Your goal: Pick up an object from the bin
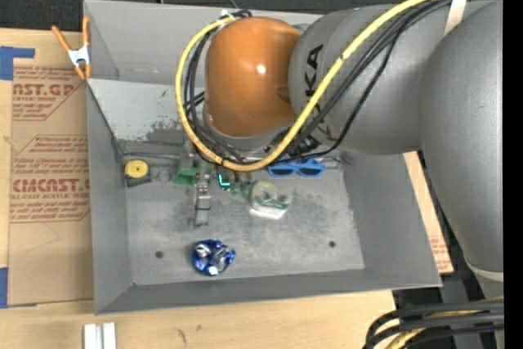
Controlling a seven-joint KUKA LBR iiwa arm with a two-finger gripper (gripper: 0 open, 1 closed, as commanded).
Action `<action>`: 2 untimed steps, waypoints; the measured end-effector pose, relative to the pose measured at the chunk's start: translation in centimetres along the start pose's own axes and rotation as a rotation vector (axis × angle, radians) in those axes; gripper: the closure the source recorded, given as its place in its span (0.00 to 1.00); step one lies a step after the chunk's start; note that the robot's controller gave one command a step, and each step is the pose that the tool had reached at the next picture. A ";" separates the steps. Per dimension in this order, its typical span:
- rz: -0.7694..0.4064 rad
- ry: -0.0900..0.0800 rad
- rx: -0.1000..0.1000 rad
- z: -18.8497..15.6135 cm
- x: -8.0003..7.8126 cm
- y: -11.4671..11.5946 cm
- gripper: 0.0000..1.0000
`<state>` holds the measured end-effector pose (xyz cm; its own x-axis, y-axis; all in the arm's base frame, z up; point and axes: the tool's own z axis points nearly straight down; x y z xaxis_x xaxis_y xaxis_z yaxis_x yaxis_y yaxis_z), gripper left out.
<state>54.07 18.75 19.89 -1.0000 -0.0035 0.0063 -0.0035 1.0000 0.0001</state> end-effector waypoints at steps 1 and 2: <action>-0.237 -0.021 -0.002 12.9 5.7 -4.3 0.00; -0.290 -0.013 0.000 12.9 5.4 -6.8 0.00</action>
Offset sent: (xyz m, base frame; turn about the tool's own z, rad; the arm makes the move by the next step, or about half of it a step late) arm -0.0616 -0.0431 -0.1289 -0.2396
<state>48.59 11.91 7.04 -0.9572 -0.2895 -0.0065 -0.2895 0.9572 0.0000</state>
